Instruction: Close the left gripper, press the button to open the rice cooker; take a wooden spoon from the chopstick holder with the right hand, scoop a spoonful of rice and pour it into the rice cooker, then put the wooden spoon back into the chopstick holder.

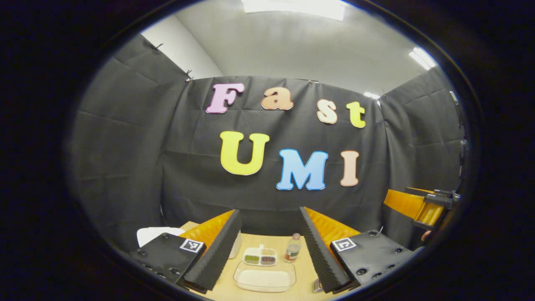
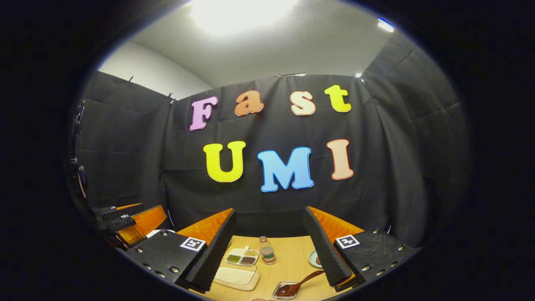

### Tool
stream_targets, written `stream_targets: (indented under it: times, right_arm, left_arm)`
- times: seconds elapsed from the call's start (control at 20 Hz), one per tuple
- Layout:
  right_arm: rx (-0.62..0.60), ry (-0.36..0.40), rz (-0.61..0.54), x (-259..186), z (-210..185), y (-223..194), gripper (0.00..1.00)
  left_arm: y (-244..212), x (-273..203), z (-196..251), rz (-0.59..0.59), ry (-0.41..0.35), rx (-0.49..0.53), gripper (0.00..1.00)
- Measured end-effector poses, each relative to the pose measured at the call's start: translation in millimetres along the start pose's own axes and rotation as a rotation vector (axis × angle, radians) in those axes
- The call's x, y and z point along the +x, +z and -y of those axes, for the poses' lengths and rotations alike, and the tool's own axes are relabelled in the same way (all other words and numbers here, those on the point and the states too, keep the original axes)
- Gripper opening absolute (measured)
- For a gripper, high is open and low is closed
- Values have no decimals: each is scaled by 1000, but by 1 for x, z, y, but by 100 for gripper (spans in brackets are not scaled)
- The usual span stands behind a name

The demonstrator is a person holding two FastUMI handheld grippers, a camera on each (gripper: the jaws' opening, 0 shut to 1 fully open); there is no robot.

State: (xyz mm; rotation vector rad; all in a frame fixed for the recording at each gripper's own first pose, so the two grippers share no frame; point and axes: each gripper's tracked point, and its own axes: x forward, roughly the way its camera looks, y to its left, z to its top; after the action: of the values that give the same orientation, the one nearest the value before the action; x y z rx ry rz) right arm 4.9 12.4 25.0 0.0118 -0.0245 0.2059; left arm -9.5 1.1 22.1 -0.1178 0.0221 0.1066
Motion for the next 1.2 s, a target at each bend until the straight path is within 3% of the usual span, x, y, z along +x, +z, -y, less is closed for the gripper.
stream_targets:
  times: [0.1, 0.3, 0.35, 0.6, 0.9, 1.2]
  right_arm:
    - [6, 13, 8, -3, 17, 3, 98]
    - [21, -4, 13, -9, 61, 2, 98]
    - [28, -6, 5, -11, 70, -1, 93]
    - [17, -10, 1, -12, 113, 0, 98]
    - [15, 3, 5, -7, 122, 2, 98]
    - [23, 15, -1, 5, 111, -1, 98]
  left_arm:
    - [5, -4, 19, 7, 2, -15, 96]
    - [4, -10, 57, 33, 39, 18, 96]
    - [0, -10, 68, 28, 43, 19, 95]
    - [-7, -10, 108, 21, 55, 2, 95]
    - [-6, -10, 121, 25, 66, 11, 96]
    - [1, -2, 103, 35, 88, 15, 95]
